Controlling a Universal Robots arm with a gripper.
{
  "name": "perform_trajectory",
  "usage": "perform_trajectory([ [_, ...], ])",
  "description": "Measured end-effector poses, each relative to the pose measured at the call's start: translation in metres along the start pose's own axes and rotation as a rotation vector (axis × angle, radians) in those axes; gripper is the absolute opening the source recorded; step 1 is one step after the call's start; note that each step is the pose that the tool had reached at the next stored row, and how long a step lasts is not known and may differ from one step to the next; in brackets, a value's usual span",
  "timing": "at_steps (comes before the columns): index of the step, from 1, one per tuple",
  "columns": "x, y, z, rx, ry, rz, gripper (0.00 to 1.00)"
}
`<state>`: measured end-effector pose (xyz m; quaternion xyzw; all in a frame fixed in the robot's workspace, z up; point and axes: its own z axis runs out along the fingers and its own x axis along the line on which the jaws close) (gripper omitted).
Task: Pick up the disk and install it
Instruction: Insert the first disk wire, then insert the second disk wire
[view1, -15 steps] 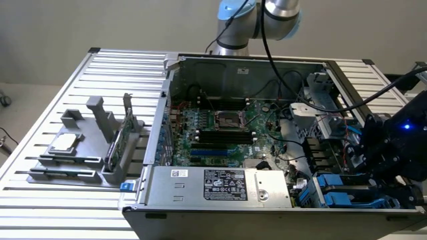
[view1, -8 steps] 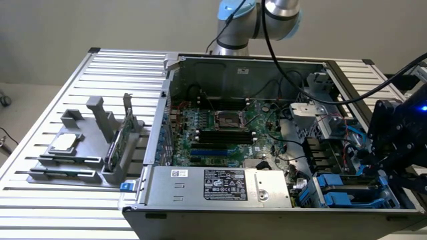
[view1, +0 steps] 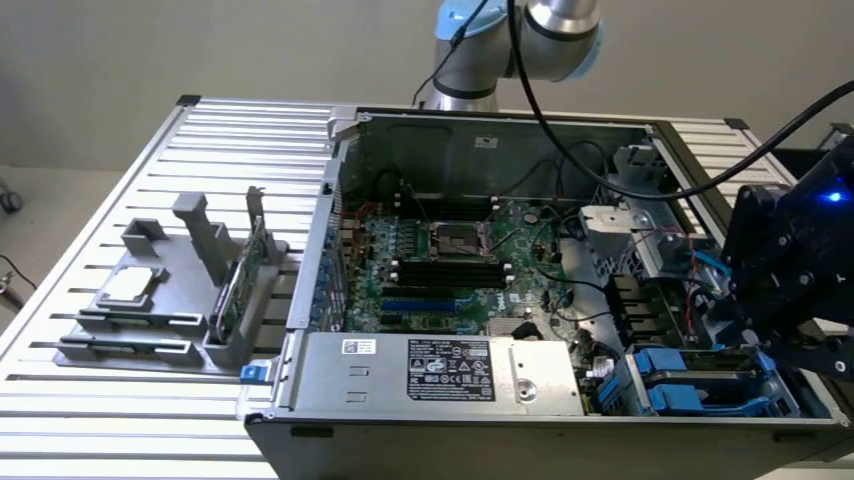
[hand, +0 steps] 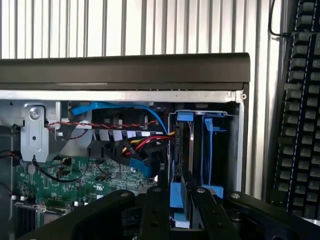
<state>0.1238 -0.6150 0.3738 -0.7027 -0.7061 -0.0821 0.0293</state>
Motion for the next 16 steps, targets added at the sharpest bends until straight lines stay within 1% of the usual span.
perform_trajectory([
  [4,0.000,-0.0112,-0.0011,0.0004,0.0001,0.000,0.25],
  [6,0.002,-0.0150,-0.0012,0.0004,0.0000,0.000,0.25],
  [16,0.002,-0.0150,-0.0011,0.0023,0.0009,-0.011,0.25],
])
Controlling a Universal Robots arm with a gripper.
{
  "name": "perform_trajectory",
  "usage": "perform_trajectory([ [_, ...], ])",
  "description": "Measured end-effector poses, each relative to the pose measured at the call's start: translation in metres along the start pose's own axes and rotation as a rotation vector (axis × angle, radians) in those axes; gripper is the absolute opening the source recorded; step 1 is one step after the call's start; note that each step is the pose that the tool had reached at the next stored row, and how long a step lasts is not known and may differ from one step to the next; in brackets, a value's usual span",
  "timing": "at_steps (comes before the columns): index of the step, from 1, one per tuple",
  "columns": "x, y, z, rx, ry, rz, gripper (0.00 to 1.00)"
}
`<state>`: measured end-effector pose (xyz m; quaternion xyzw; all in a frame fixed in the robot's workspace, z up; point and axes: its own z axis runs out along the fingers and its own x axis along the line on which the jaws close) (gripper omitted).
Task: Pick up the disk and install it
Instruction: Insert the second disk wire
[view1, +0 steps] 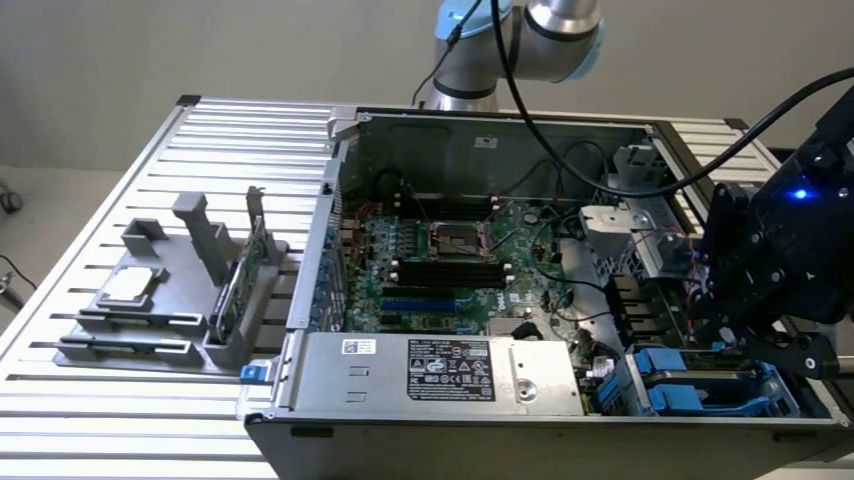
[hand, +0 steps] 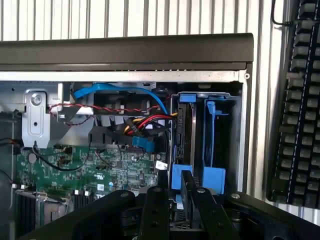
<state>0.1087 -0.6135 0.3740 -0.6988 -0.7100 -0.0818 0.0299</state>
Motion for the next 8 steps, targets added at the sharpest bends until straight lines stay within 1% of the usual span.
perform_trajectory([
  [8,0.0000,0.0000,0.0000,0.0015,0.0007,-0.009,0.25],
])
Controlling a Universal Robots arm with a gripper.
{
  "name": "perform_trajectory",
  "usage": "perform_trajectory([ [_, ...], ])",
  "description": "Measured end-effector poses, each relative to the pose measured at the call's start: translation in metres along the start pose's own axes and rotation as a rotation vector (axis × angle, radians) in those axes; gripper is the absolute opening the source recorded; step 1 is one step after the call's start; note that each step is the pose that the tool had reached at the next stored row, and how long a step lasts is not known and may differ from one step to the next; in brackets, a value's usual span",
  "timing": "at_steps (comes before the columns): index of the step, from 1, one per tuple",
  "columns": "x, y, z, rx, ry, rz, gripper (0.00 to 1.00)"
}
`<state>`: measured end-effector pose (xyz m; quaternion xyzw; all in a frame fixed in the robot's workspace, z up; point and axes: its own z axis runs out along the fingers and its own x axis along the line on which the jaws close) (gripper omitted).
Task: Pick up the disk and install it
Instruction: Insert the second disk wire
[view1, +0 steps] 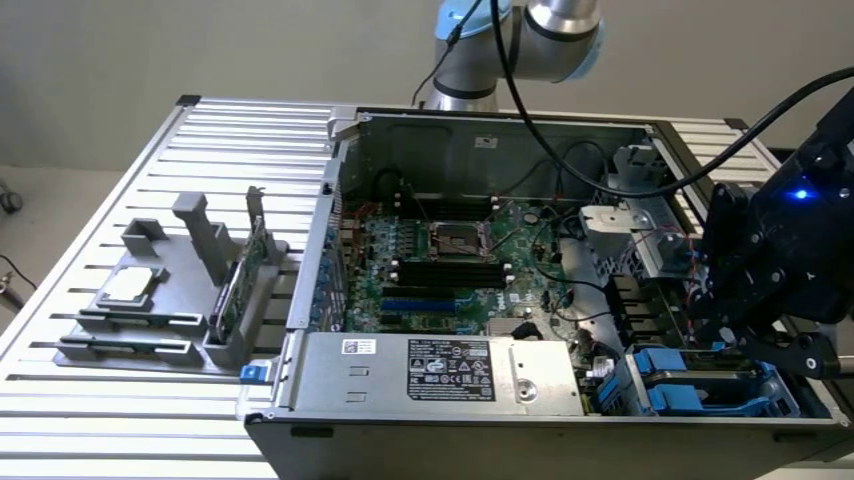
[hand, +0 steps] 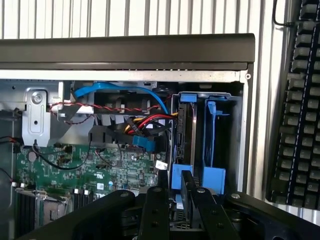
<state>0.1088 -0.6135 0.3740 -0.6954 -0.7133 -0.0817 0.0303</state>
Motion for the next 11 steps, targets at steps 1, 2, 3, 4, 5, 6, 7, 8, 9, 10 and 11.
perform_trajectory([
  [1,0.000,0.0000,0.0000,0.0002,0.0001,-0.001,0.25],
  [2,0.000,0.0000,0.0000,0.0002,0.0001,-0.001,0.25],
  [3,0.001,0.0000,0.0002,0.0002,0.0002,-0.001,0.25],
  [4,0.002,0.0002,0.0003,0.0002,0.0001,-0.001,0.25],
  [5,0.003,0.0006,0.0006,0.0003,-0.0001,-0.001,0.25],
  [6,0.006,0.0011,0.0009,0.0002,-0.0004,-0.001,0.25],
  [7,0.008,0.0016,0.0011,0.0002,-0.0013,-0.001,0.25],
  [8,0.010,0.0023,0.0013,0.0002,-0.0019,-0.001,0.25],
  [9,0.012,0.0031,0.0012,0.0003,-0.0034,-0.001,0.25],
  [10,0.014,0.0041,0.0007,0.0003,-0.0061,-0.001,0.25],
  [11,0.015,0.0053,-0.0003,0.0005,-0.0111,-0.002,0.25],
])
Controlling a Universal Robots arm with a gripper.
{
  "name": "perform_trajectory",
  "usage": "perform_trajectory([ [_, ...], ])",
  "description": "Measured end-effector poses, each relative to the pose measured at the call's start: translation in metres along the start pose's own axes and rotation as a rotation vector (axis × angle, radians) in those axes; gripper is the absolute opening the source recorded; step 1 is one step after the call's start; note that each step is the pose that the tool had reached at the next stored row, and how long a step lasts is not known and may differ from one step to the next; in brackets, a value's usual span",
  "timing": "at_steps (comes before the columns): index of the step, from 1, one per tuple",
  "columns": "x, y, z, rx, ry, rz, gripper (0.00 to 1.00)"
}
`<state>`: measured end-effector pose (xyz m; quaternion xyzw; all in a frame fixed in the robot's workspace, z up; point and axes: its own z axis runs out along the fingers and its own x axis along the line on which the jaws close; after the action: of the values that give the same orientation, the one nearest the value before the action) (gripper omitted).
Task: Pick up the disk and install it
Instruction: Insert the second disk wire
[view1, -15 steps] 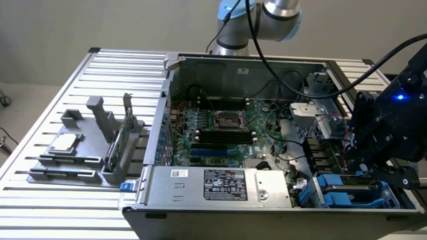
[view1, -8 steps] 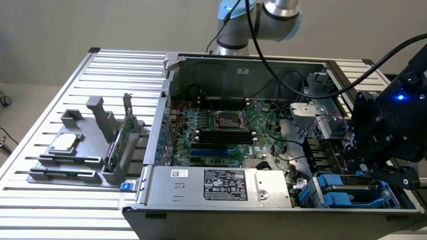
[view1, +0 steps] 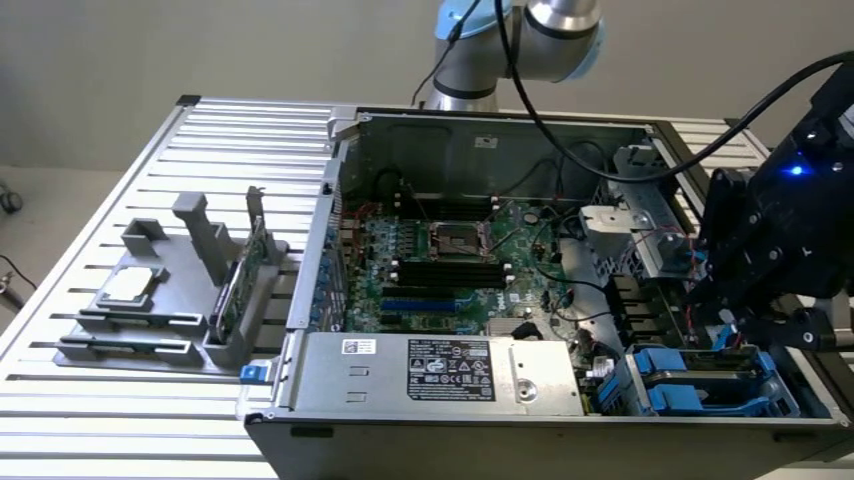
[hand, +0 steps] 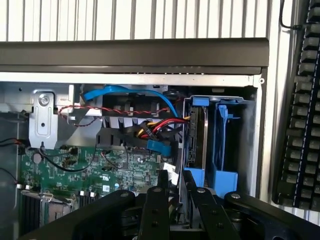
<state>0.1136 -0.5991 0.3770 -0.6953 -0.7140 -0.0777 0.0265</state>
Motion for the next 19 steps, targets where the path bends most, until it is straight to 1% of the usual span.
perform_trajectory([
  [1,0.001,0.0014,-0.0014,0.0002,-0.0065,0.000,0.25],
  [5,0.004,0.0057,-0.0062,0.0012,-0.0375,-0.003,0.25],
  [6,0.005,0.0064,-0.0063,0.0015,-0.0438,-0.003,0.25],
  [8,0.008,0.0077,-0.0060,0.0017,-0.0520,-0.003,0.25],
  [13,0.015,0.0127,-0.0049,0.0020,-0.0643,-0.004,0.25],
  [17,0.017,0.0162,-0.0044,0.0035,-0.0824,-0.005,0.25],
  [19,0.020,0.0177,-0.0039,0.0036,-0.0881,-0.006,0.25],
])
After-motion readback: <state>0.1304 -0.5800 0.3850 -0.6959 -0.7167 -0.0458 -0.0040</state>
